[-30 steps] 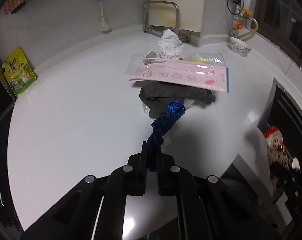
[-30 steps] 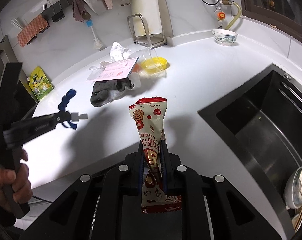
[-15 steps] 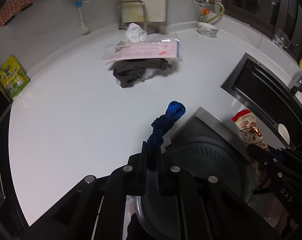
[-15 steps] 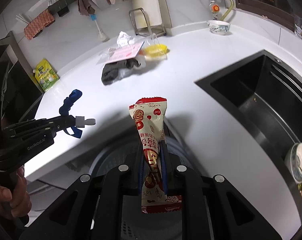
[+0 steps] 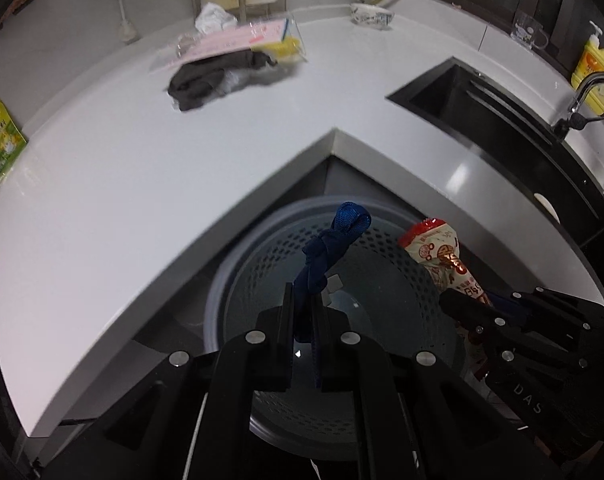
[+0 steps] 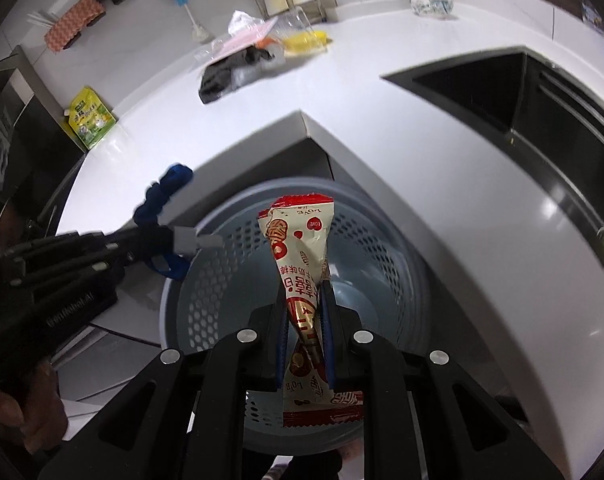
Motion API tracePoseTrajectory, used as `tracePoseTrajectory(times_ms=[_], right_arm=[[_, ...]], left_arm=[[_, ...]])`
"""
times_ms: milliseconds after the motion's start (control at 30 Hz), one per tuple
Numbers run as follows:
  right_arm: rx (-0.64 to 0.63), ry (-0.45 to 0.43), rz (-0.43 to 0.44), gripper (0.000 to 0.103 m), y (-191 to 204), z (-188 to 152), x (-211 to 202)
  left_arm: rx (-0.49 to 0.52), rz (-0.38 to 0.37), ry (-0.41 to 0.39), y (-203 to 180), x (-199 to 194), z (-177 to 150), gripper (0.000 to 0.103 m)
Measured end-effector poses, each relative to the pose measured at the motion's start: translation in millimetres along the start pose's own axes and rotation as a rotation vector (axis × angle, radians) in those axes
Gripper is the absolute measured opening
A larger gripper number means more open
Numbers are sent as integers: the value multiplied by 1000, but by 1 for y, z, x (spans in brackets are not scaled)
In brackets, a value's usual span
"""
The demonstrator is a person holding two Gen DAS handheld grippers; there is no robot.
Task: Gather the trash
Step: 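Carry wrapper and blue clip over the basket and open both tools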
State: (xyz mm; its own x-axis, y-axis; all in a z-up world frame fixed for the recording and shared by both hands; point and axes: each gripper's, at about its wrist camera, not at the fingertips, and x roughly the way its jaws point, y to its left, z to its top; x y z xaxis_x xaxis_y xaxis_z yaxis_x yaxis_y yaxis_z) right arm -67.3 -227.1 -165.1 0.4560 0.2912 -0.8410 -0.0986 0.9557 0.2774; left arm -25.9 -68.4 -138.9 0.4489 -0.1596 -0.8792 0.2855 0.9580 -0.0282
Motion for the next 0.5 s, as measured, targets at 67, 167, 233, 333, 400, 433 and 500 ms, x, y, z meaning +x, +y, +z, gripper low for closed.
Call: tracePoseTrajectory(times_ms=[67,167,233,333,400,433,500], right_arm=[[16,16,-5,14,-4,-3,8],[18,40,-23,14,-7,-9,20],[24,56,-32,14,-9,-12,27],[28,74,-39,14,-10,-15,36],[30,84,-44,14,-10,-16,44],[31,88,-44,14,-10,-16,46],[32,98,-44,14,-10,-17,53]], left_arm=[[-7,-6,23,0,12,-5,8],[-10,-2,48,1,27,-13,8],[-8,7,59,2,34,-16,8],[-5,15,72,4,42,-20,8],[-7,14,82,5,47,-23,8],[-7,19,90,6,50,-24,8],[-14,13,102,10,56,-25,8]])
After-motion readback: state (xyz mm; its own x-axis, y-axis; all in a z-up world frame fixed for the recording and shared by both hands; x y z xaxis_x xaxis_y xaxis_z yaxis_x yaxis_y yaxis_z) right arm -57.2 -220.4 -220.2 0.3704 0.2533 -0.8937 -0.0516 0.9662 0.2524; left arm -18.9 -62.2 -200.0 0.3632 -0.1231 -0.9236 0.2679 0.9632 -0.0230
